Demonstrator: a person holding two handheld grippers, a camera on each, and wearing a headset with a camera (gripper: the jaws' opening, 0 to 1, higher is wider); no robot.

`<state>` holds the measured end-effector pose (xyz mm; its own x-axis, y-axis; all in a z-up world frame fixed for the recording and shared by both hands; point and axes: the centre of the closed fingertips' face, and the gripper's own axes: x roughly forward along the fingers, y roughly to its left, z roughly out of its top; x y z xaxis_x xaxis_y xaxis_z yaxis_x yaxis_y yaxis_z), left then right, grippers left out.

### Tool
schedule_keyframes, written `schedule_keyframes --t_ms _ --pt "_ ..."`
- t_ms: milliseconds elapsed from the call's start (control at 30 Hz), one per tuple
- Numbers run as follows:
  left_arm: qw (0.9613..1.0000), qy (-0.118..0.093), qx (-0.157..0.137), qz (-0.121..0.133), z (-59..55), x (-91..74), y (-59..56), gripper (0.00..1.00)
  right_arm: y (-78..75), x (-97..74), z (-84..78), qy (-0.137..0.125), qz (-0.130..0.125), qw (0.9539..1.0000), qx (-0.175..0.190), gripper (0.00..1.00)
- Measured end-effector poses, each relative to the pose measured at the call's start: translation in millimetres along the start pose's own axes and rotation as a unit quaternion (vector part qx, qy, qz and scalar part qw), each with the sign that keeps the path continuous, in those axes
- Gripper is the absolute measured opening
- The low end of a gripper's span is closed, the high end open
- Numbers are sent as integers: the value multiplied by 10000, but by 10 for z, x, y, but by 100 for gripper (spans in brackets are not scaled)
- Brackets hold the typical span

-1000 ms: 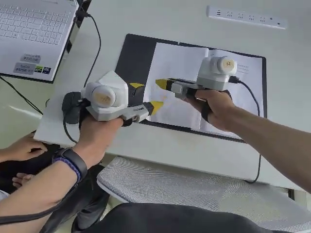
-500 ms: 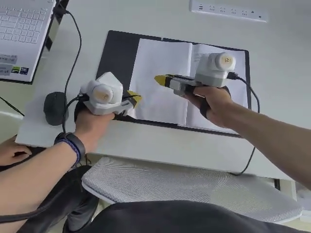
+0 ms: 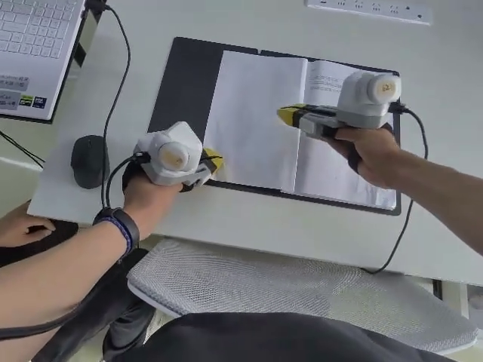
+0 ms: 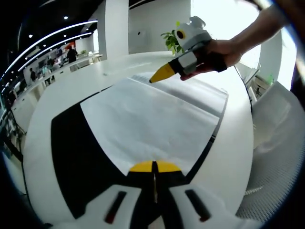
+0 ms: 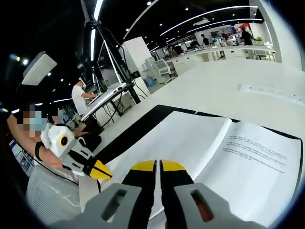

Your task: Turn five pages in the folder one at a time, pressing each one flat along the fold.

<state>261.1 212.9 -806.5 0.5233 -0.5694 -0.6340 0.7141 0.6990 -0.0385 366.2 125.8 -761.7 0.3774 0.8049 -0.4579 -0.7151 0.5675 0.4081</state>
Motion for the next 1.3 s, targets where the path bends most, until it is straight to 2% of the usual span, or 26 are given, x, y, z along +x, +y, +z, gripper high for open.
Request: schedule_keyframes --t_ms 67,167,267,467,533,633,767,833,900,1033,1067,1100,1167,1300 --pt "10000 2 -10 3 -12 13 27 0 -85 -1 42 -101 5 9999 26 0" --pt "10000 9 -24 -8 -19 22 42 0 -170 28 58 -71 12 9999 -118 0" --pt "10000 18 -36 -26 -28 32 57 0 -247 84 -12 151 56 9991 -386 0" --pt "10000 38 -62 -45 -40 49 83 0 -381 157 -122 357 140 9980 -495 0" --pt "10000 41 -66 -40 -42 53 84 0 -421 163 -130 333 153 9984 -431 0" --pt "9999 24 -94 -25 -50 61 92 0 -531 172 -94 165 186 9993 -284 0" --pt "9999 13 -113 -31 -51 65 92 0 -577 235 -3 -37 200 9997 -134 0" --pt "9999 3 -120 -39 -57 70 97 0 -669 257 37 -75 114 9998 -125 0" --pt "9999 2 -120 -40 -62 73 102 0 -756 276 106 -241 15 9997 70 0" --pt "9999 8 -135 -28 -58 73 95 0 -1012 323 232 -497 -166 9981 320 0" --pt "9999 9 -141 -24 -60 74 96 0 -1141 355 294 -590 -208 9972 417 0" --pt "9999 10 -138 -22 -60 74 96 0 -1196 370 317 -621 -231 9968 450 0" --pt "9999 3 -166 -19 -62 75 96 0 -1147 378 298 -697 -286 9960 477 0" --pt "9999 13 -144 -37 -59 71 88 0 -1235 433 343 -754 -362 9953 479 0"
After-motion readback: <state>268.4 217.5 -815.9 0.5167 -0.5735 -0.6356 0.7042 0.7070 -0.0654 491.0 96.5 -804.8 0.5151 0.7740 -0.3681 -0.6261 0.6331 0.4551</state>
